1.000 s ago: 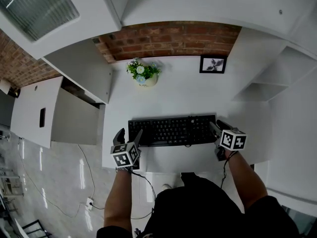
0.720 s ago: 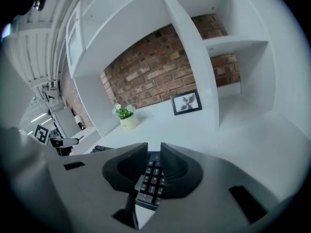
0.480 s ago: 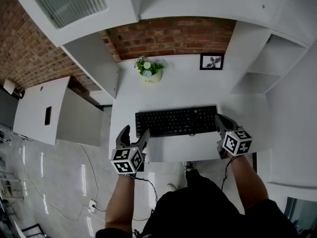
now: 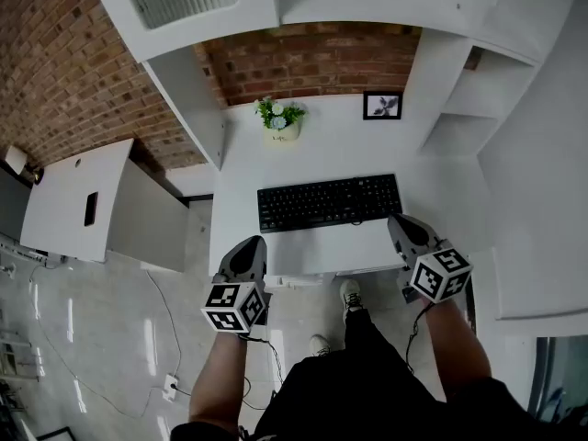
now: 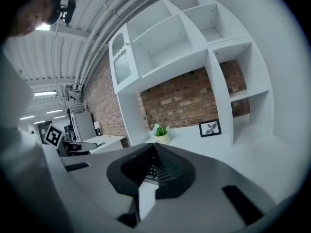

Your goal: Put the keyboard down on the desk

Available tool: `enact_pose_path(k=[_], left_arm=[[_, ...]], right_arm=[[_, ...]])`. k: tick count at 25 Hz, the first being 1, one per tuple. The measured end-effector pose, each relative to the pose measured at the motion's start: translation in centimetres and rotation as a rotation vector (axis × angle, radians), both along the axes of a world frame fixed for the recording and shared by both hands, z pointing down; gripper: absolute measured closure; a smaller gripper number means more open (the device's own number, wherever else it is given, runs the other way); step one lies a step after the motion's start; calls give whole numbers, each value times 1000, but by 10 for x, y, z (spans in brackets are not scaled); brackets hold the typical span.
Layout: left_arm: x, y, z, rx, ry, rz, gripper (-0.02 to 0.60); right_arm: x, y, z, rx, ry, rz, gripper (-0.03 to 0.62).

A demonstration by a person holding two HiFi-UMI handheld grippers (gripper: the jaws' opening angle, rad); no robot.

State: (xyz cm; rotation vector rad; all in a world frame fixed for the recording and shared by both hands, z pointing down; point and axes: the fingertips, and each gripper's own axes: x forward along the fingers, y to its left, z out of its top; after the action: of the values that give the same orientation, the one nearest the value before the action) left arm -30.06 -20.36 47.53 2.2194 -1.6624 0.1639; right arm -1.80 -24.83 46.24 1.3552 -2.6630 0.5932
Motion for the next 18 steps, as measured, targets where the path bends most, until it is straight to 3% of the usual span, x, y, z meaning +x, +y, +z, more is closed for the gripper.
enact_pose_path(k=[9,18], left_arm=[[19,54,-18,20,41,61,563],[44,93,-34,46,6,54,563]], right_arm=[[-11,74,-40,64,10,-7,576],[-4,107,-48,79,-5,-54,576]])
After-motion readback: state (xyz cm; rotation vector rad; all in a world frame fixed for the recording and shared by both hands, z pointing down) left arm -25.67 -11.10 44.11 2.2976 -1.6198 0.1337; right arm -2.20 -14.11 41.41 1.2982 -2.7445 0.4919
